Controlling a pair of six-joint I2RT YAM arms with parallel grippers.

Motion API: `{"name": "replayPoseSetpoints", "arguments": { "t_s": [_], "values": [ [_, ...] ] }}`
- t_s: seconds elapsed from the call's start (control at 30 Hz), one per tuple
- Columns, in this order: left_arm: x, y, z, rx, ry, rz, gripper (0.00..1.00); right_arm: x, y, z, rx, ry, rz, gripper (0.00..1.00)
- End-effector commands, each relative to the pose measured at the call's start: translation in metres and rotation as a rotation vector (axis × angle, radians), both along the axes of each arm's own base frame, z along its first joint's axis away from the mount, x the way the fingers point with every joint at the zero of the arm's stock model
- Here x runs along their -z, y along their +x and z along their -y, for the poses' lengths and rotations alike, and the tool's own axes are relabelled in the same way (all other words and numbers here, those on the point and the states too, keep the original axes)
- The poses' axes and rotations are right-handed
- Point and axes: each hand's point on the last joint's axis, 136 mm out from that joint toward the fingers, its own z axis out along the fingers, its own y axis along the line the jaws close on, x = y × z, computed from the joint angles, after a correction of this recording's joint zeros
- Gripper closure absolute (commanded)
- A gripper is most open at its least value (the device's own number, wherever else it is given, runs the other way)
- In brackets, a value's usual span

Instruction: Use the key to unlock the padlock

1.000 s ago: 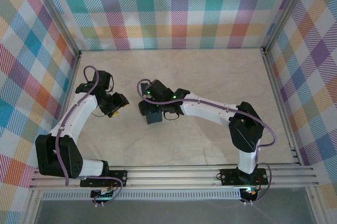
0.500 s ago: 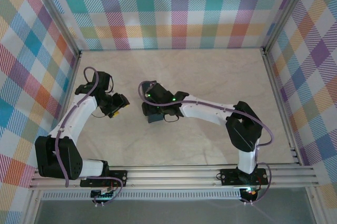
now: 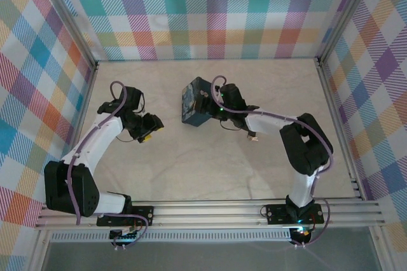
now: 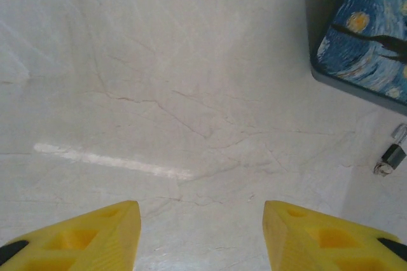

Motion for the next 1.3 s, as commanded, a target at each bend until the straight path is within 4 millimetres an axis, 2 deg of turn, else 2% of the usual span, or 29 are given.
{"name": "replayPoseSetpoints", "arguments": {
  "t_s": [0.0,0.13,0.37,0.5,0.67,0.8,1.07,1.17,1.27],
  "values": [
    [-0.017,0.018,0.008,-0.013,-0.027,0.052,0.47,0.035,-0.003,-0.002,-0.053,0.019,-0.067,0.16],
    [-0.019,0.036,0.014,-0.022,-0.033,0.072,0.46,0.045,0.003,-0.005,-0.074,0.007,-0.079,0.10],
    [-0.002,0.079,0.049,0.022,0.016,0.119,0.46,0.064,0.004,-0.002,-0.074,-0.043,-0.115,0.10],
    [0.011,0.107,0.065,0.021,0.044,0.150,0.46,0.064,0.002,-0.002,-0.079,-0.039,-0.120,0.09],
    [0.018,0.140,0.082,0.019,0.031,0.213,0.44,0.065,0.002,0.001,-0.084,-0.058,-0.121,0.09],
    [0.033,0.146,0.080,0.015,0.065,0.197,0.44,0.067,0.002,0.003,-0.084,-0.057,-0.129,0.09],
    [0.086,0.130,0.070,0.030,0.135,0.089,0.44,0.061,0.008,0.014,-0.076,-0.038,-0.133,0.06],
    [0.095,0.125,0.064,0.023,0.159,0.069,0.45,0.056,0.009,0.024,-0.067,-0.029,-0.126,0.00],
    [0.101,0.123,0.062,0.019,0.163,0.053,0.45,0.048,0.011,0.033,-0.058,-0.017,-0.113,0.00]
  ]
}}
